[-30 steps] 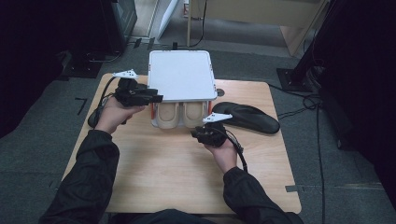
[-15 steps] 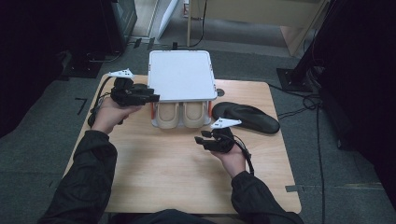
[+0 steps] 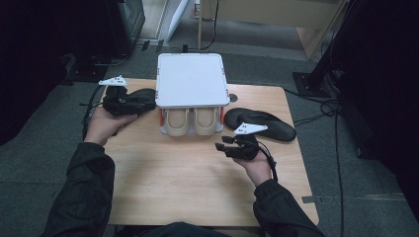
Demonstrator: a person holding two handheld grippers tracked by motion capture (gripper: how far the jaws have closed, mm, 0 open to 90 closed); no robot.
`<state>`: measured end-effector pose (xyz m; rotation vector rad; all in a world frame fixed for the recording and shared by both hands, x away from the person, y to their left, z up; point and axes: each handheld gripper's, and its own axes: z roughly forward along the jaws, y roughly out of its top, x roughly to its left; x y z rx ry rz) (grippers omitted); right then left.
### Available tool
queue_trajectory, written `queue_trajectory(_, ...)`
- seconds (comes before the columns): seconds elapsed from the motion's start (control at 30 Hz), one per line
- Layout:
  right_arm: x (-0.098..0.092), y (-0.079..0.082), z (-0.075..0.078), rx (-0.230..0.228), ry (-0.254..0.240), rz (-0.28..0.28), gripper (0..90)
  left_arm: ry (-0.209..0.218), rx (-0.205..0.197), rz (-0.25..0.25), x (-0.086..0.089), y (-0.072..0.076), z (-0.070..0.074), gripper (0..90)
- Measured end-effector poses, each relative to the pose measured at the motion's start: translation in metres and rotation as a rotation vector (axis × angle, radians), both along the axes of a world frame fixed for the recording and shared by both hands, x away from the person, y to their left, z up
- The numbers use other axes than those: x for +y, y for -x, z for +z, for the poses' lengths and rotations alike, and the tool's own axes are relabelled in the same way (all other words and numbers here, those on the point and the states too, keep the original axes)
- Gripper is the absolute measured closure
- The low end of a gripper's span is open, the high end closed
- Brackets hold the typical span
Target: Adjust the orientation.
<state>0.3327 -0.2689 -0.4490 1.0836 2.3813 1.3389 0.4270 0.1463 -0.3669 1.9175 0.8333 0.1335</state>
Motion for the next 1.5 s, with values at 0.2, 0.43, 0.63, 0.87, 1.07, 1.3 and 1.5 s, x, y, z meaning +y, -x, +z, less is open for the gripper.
queue_trajectory(0.2, -0.009, 0.000, 0.000, 0.000, -0.010, 0.008, 56.2, -0.028, 0.009, 0.048, 0.019, 0.006, -0.012, 57.0)
queue_trajectory(0.43, -0.009, -0.002, -0.001, -0.009, -0.021, 0.012, 56.4, -0.043, 0.014, 0.091, 0.037, 0.007, -0.027, 56.6)
queue_trajectory(0.63, -0.006, -0.005, 0.000, -0.004, -0.025, 0.016, 56.4, -0.067, 0.019, 0.123, 0.050, 0.001, -0.043, 56.6)
queue_trajectory(0.87, -0.003, -0.006, -0.002, -0.003, -0.020, 0.023, 56.4, -0.066, 0.067, 0.149, 0.066, -0.015, -0.068, 57.9)
queue_trajectory(1.07, 0.000, -0.005, -0.003, 0.000, -0.013, 0.037, 56.4, -0.087, 0.102, 0.180, 0.077, -0.026, -0.088, 58.3)
queue_trajectory(1.3, -0.003, -0.003, -0.002, 0.000, -0.008, 0.027, 56.4, -0.098, 0.078, 0.219, 0.095, -0.031, -0.097, 66.9)
queue_trajectory(1.5, -0.007, 0.001, -0.003, 0.000, -0.003, 0.018, 56.5, -0.147, 0.072, 0.283, 0.104, -0.038, -0.102, 77.8)
